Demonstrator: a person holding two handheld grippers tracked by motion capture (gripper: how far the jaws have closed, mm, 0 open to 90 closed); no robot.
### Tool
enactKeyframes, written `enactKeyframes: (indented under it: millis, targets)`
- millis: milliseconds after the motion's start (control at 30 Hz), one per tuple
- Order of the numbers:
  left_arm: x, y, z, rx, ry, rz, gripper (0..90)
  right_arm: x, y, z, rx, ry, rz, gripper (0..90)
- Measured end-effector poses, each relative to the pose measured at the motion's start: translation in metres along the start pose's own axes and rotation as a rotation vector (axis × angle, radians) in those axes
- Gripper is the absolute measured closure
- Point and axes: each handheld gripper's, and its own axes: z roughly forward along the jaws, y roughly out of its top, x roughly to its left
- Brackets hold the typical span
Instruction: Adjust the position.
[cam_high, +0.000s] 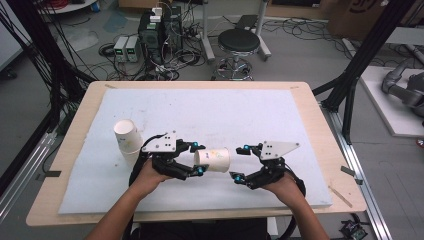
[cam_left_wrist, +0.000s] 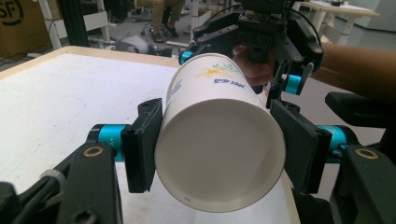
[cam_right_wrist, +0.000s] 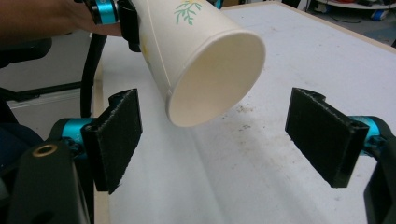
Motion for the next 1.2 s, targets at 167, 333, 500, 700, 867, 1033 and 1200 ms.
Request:
enactKeyframes:
  millis: [167,333,500,700,867,1033,1200]
  targets:
    - [0.0,-0.002,-0.001,-0.017,-0.005,-0.001,37.1,-0.001,-0.002,0.001,-0.007,0.01,0.003,18.9]
    - [-0.001,-0.001,-0.002,-0.031,-0.022,0.001,37.1,-0.001,-0.002,0.004,-0.008,0.027,0.001,18.9]
    - [-0.003,0.0,0.0,-0.038,-0.053,0.002,37.0,0.0,-0.002,0.008,-0.01,0.055,0.0,18.9]
    - [-0.005,0.002,0.007,-0.028,-0.101,0.006,37.1,0.001,-0.002,0.014,-0.016,0.085,-0.014,18.9]
    - [-0.005,0.002,0.01,-0.03,-0.127,0.018,37.1,0.001,-0.002,0.015,-0.036,0.117,-0.016,19.4]
    - [-0.005,0.001,0.01,-0.042,-0.149,0.024,37.0,0.003,-0.001,0.012,-0.057,0.157,-0.04,26.1]
    - [-0.004,-0.001,0.009,-0.079,-0.168,0.02,37.0,0.002,-0.001,0.01,-0.085,0.183,-0.026,28.8]
